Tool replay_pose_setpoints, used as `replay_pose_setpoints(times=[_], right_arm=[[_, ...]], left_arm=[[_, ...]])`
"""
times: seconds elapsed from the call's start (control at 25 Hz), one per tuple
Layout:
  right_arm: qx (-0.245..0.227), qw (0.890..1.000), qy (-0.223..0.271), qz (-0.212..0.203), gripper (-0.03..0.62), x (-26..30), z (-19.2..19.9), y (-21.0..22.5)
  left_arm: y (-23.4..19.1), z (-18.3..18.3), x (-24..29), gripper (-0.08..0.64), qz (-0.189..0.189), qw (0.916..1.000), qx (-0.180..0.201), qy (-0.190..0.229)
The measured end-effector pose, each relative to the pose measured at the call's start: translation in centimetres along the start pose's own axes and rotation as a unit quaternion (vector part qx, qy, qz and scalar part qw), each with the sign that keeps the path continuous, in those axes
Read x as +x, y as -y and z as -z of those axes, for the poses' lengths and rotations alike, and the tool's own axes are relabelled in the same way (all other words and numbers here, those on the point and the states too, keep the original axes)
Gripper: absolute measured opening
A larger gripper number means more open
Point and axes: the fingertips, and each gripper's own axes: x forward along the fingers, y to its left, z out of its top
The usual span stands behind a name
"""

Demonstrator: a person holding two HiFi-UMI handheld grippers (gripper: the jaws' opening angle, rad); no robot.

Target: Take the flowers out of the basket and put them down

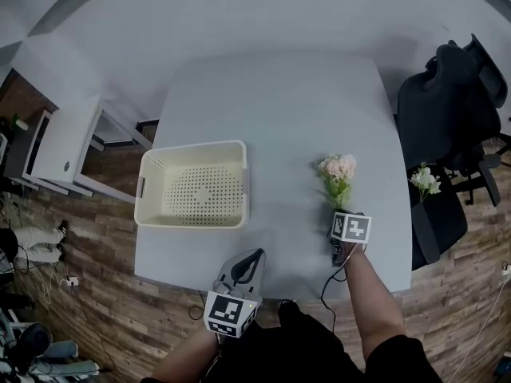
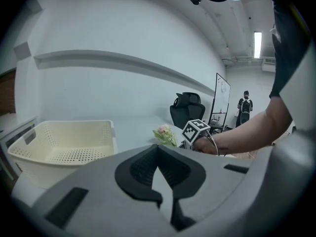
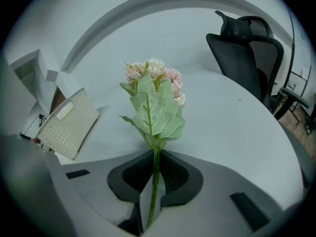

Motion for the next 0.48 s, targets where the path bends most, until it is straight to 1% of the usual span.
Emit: replay_pose_setpoints(times=[0.16,0.32,0.44,0.48], right_arm=[[-0.001,1.0,-0.002,0.005,0.049,0.3,0.1,0.0],[-0.004,1.0,-0.001,-0.003,0.051,0.4,0.1,-0.4],[-0.002,1.0,0.006,-0.004,0.064,0.1,-0.1,-0.5],[-0.002,1.0,0.009,-0.005,0.077,0.0,-0.1,-0.6]], left_arm=[[-0.1,0.0,-0.4,0.006,-0.004,1.0,-0.001,0.0],[-0.2,0.0,-0.9,0.006,-0.007,1.0,-0.001,0.002],[-0.2,0.0,-1.4,0.006,-0.009,1.0,0.001,0.004],[-0.3,0.0,-1.6,0.006,-0.009,0.9999,0.002,0.005]])
